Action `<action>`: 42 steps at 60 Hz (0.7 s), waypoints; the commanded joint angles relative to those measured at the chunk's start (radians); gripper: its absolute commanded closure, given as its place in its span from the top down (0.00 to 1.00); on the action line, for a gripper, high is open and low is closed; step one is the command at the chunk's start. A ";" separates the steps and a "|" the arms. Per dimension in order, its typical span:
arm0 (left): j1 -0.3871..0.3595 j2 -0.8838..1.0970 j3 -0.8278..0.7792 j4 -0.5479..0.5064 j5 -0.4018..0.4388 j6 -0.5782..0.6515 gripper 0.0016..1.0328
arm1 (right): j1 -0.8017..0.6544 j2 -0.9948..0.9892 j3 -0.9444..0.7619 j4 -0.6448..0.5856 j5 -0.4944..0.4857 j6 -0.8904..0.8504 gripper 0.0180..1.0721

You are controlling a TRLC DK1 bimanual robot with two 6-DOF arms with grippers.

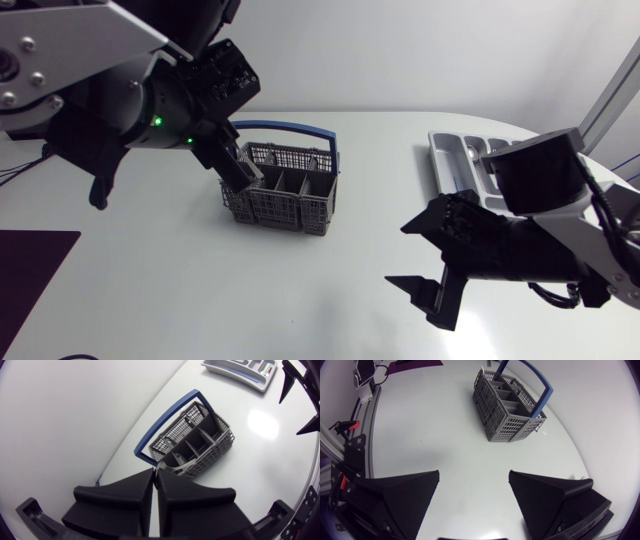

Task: Unload the cutlery basket into the drawer organizer.

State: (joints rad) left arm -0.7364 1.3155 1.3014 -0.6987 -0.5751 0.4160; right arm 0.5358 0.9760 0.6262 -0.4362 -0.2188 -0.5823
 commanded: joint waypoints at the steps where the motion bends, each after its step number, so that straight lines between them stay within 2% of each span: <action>1: -0.004 0.001 -0.007 -0.019 0.046 -0.072 0.03 | 0.009 -0.023 -0.019 0.013 0.004 0.039 0.95; 19: -0.012 0.125 -0.017 -0.032 0.339 -0.232 0.03 | 0.016 -0.046 -0.033 0.053 0.009 0.078 0.95; 24: -0.011 0.182 -0.005 -0.039 0.448 -0.283 0.03 | 0.047 -0.040 -0.039 0.083 0.039 0.101 0.95; 25: -0.009 0.208 0.004 -0.041 0.500 -0.307 0.03 | 0.058 -0.037 -0.042 0.097 0.049 0.108 0.95; 31: 0.000 0.263 0.039 -0.056 0.626 -0.359 0.03 | 0.085 -0.016 -0.043 0.129 0.073 0.113 0.95; 42: 0.032 0.338 0.099 -0.065 0.804 -0.411 0.03 | 0.090 0.036 -0.039 0.200 0.079 0.111 0.95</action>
State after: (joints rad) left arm -0.7216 1.6222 1.3476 -0.7555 0.1822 0.0509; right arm 0.6197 0.9775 0.6109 -0.2626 -0.1501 -0.4969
